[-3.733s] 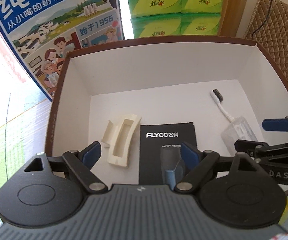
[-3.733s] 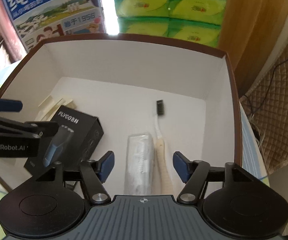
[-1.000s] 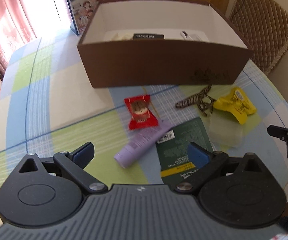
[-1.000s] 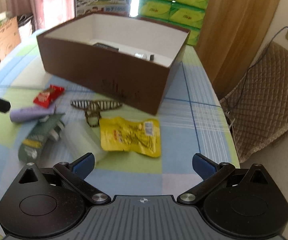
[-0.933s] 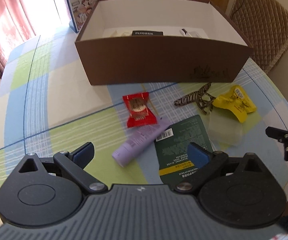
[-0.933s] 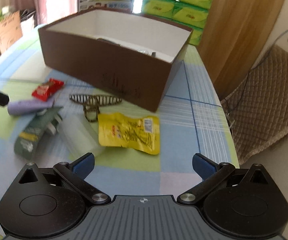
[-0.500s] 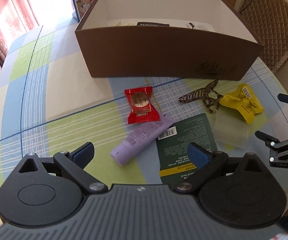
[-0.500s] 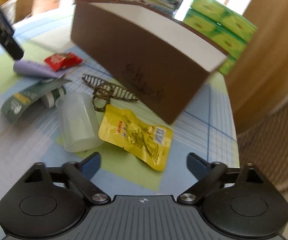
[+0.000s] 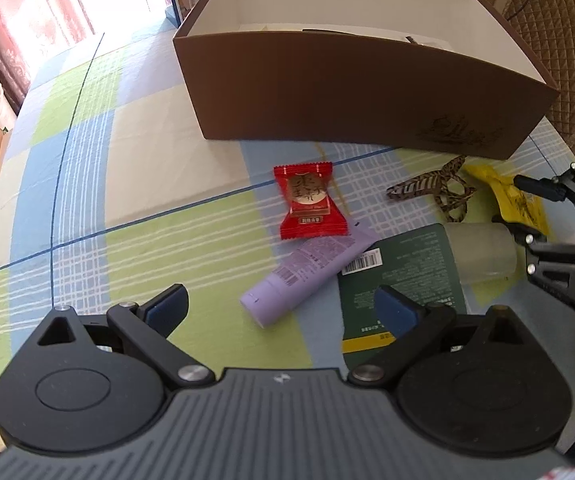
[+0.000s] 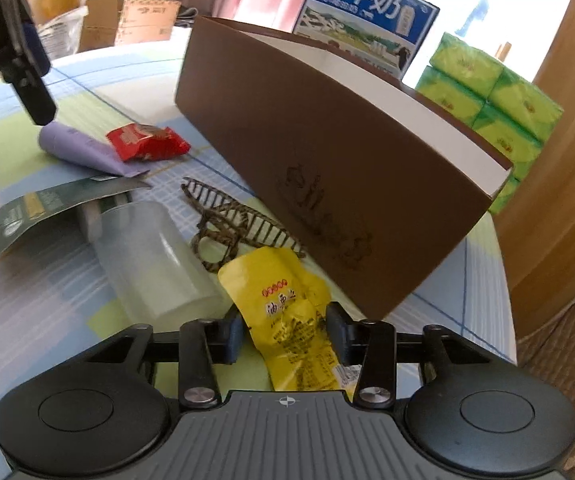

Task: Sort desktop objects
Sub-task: 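Close right tool on the yellow snack packet while left tool closes on the purple tube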

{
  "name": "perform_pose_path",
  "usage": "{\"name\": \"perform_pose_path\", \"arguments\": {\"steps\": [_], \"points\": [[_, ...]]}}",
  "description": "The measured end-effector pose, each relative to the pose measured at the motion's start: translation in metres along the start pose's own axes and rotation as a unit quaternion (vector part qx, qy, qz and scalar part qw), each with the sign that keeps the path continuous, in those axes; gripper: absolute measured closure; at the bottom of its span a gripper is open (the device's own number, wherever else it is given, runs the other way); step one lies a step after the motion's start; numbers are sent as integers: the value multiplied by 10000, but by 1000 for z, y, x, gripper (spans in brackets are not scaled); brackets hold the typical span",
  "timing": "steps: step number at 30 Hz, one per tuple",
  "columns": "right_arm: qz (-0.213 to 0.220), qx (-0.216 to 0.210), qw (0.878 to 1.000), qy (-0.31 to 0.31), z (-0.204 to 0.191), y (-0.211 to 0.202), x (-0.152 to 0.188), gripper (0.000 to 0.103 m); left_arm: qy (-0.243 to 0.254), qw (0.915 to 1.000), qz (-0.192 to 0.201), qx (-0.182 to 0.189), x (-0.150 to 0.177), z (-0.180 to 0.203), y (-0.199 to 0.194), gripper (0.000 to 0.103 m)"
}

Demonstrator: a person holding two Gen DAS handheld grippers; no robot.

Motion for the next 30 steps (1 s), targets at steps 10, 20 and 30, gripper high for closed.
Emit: {"name": "perform_pose_path", "arguments": {"steps": [10,20,30], "points": [[-197,-386,9745,2203,50,-25,-8,80,597,9981,64,102,-5,-2,13,10],[-415,-452,9315,3584,96,-50,3,83,2002,9793,-85,298,-8,14,41,29],[-572,-266,9243,3764,101,-57,7,83,2393,9695,-58,527,-11,23,49,77]]}}
Point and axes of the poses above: each gripper's, at about its wrist camera, not at the fingertips, and y roughly the way its jaws point, z to its right, x to its underside, the point moved 6 cm from there along y, roughly the way its jaws point, and after that the axes turned 3 degrees about -z, right-handed, at the moved point
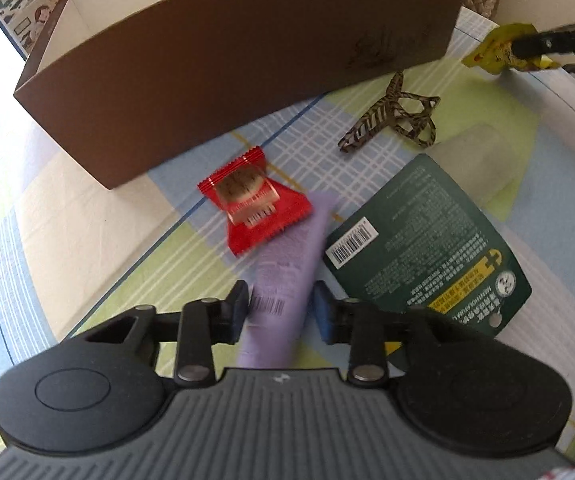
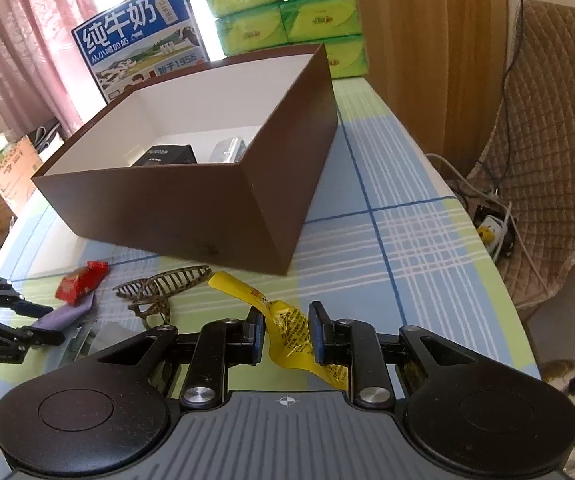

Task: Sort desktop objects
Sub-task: 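Close right tool on the yellow snack packet while left tool closes on the purple tube, then lift and carry the yellow packet and purple tube with both tools over the brown box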

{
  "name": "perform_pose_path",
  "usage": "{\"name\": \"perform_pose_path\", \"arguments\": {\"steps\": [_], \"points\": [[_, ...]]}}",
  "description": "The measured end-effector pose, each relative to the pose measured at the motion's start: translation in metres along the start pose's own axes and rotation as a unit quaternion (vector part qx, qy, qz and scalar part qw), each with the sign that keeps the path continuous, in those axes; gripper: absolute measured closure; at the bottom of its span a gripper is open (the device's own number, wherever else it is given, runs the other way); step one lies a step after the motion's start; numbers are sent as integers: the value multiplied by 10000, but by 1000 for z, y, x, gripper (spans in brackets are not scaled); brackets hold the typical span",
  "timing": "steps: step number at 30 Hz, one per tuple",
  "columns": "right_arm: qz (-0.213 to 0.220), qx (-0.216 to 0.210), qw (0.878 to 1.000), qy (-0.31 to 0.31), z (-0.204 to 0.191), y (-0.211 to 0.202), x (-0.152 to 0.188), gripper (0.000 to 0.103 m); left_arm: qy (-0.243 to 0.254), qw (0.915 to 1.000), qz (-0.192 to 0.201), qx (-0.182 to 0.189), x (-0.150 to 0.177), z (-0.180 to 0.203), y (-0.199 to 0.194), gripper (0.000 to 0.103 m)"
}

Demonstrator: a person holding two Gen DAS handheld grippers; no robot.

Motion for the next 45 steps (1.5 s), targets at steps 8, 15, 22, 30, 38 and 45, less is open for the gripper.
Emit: {"name": "perform_pose_path", "arguments": {"steps": [8,15,22,30,38,45], "points": [[-131,-113,9995,275,-1,-9,2,84,-371,9993,20,94,13,2,-16,77],[-137,-284,9985,449,-8,-25,1,84,-907,9952,288,232,18,-4,-43,78],[-77,-482,9976,498,-20,-40,-7,84,-1118,9915,621,233,17,-12,-68,79],[-5,-601,9972,441,-33,-48,-12,84,-1231,9886,838,221,17,-16,-85,79],[56,-676,9967,455,-39,-56,-16,84,-1331,9857,1016,190,16,-19,-100,79],[102,-728,9965,389,-46,-63,-23,84,-1400,9834,1144,136,13,-26,-111,79]]}}
Point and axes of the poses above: each gripper's, at about its wrist camera, not at the fingertips, and y roughly the way its jaws point, z to its right, x to its underside, the point moved 6 cm from there along y, roughly the way its jaws point, and after that the axes turned 3 degrees about -z, right-handed, at the moved point
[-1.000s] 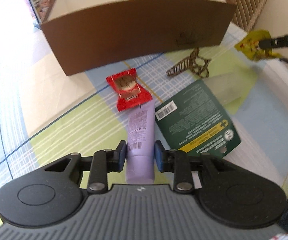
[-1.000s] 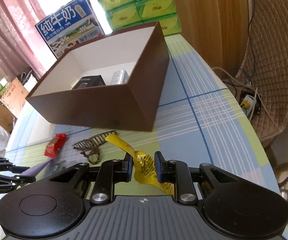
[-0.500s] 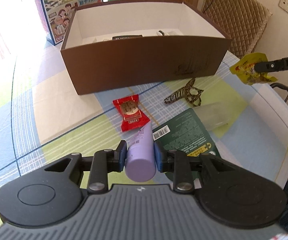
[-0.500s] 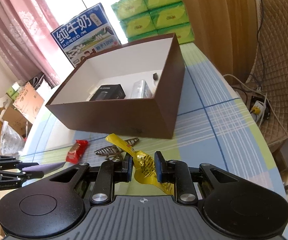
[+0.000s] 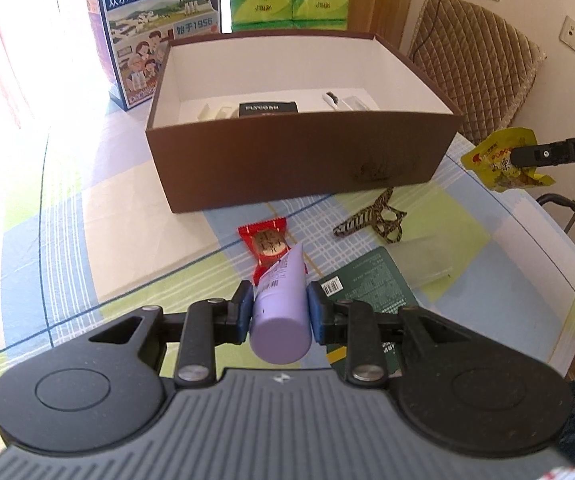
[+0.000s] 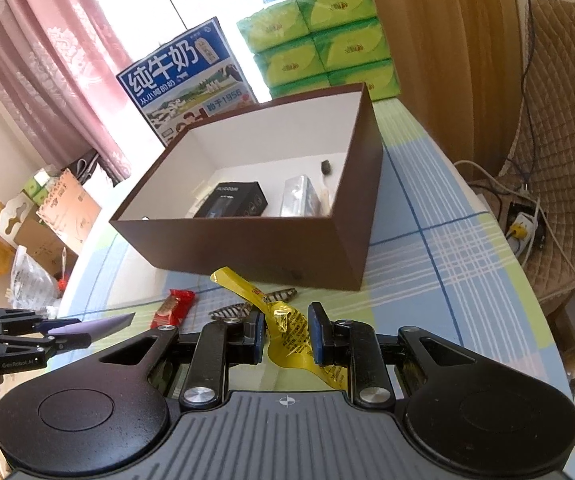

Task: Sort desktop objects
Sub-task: 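Lift and carry the yellow packet and purple tube with both tools over the brown box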

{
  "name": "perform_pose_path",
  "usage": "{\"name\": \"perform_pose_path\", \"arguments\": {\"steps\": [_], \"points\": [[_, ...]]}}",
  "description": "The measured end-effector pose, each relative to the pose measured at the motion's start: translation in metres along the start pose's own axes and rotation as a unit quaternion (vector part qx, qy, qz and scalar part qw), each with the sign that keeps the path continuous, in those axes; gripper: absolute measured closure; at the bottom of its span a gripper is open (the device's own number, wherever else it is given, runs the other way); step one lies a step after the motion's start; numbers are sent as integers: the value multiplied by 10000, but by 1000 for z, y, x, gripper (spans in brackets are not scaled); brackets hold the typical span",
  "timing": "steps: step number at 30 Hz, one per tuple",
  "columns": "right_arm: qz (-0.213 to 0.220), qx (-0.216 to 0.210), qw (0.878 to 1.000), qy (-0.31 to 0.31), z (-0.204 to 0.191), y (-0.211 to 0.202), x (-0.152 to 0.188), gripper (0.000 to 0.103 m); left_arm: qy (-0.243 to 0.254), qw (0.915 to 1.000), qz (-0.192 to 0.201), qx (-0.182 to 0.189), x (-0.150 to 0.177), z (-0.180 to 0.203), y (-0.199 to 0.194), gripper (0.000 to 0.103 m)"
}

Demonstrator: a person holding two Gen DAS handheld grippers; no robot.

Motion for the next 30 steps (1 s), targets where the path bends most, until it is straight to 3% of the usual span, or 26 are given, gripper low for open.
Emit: {"name": "perform_pose_path", "arguments": {"steps": [30], "points": [[484,-482,9929,-969,-56,-10,-68,84,185,9959,888,64,-79,-3,-25,79]]}}
Point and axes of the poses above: each gripper's, at about its wrist camera, not at the fingertips, and y roughly the way its jaws point, z to its right, x to its underside, the point moved 6 cm from there along y, roughly the way its jaws point, and after that the axes turned 3 degrees about -z, right-handed, at the moved point
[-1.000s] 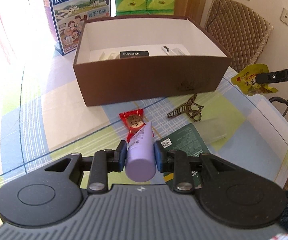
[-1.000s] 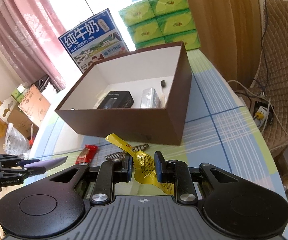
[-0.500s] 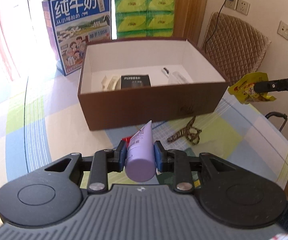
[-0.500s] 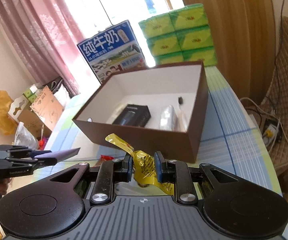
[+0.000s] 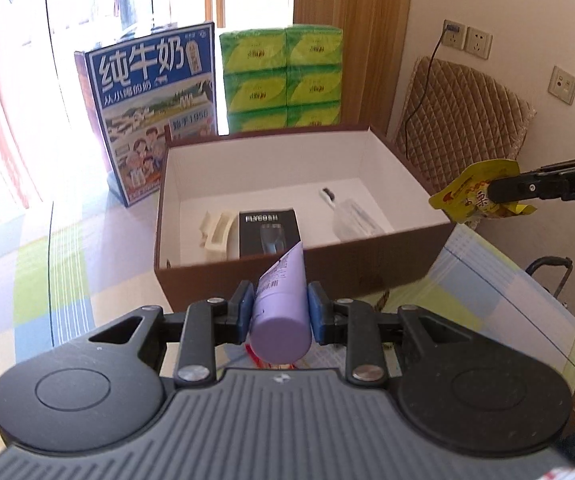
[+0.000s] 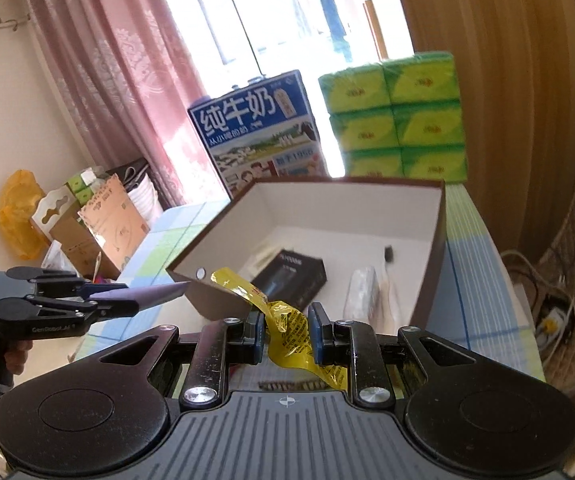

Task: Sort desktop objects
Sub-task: 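Lift and carry the yellow packet and purple tube with both tools over the brown box, then open left tool to drop the purple tube while right tool releases the yellow packet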

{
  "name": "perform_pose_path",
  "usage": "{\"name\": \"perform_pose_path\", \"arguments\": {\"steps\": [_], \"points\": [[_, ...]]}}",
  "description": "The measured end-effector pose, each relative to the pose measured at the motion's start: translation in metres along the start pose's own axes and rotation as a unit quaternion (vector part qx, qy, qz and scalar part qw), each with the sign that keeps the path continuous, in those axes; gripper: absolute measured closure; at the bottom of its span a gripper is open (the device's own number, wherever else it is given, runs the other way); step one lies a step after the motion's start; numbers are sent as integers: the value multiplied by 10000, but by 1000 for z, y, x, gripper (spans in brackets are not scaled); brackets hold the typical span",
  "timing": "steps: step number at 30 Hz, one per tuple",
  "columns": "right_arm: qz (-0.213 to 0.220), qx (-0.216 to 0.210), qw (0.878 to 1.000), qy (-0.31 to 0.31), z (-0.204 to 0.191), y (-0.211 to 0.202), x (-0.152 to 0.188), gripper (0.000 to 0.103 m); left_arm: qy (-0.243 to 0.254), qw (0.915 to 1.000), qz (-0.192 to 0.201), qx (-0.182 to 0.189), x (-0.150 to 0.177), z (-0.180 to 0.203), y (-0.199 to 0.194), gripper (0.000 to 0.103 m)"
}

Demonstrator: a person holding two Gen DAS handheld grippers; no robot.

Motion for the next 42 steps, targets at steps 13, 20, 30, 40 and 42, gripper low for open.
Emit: {"name": "perform_pose_path", "arguments": {"steps": [13,20,30,40,42], "points": [[61,207,9986,-490,6,35,-41,84,69,9999,104,3,-46,-11,30,78],[-14,487,9959,-768,18,69,-58,84,146,9999,19,-81,-72,-20,64,79],[-301,741,9933,-839,48,134,-75,84,243,9986,-458,-133,-99,-25,148,78],[-609,1010,9887,-922,83,191,-79,84,355,9952,-891,-191,-114,-32,228,78],[-622,1048,9883,-915,88,197,-81,84,392,9945,-943,-221,-115,-32,239,78]]}}
Point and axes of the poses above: each gripper's, at about its wrist camera, not at the fingertips, and y roughly the way its jaws point, z to its right, x to its underside, the point moved 6 cm from there along y, roughly the way its jaws point, and after that the axes turned 3 degrees about -z, right-handed, at the moved point
